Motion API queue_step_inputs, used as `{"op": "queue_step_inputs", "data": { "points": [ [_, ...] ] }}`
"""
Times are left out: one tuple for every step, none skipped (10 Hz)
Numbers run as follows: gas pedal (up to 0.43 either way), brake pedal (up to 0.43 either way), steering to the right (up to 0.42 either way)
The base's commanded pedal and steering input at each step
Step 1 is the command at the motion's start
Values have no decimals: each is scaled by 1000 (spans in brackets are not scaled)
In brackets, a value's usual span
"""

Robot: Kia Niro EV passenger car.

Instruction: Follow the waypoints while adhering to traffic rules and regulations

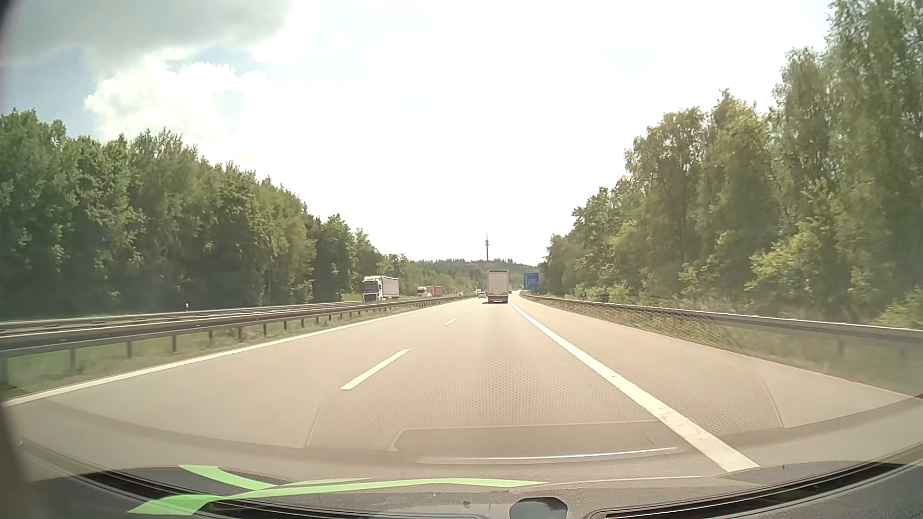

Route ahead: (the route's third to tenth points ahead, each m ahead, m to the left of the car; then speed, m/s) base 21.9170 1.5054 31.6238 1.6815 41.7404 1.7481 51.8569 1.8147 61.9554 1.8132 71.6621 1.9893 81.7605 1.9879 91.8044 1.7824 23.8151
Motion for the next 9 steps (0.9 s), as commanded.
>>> {"op": "queue_step_inputs", "data": {
  "points": [
    [248,0,-2],
    [248,0,-3],
    [248,0,-3],
    [248,0,-3],
    [248,0,-3],
    [248,0,-3],
    [248,0,-4],
    [248,0,-5],
    [248,0,-5]
  ]
}}
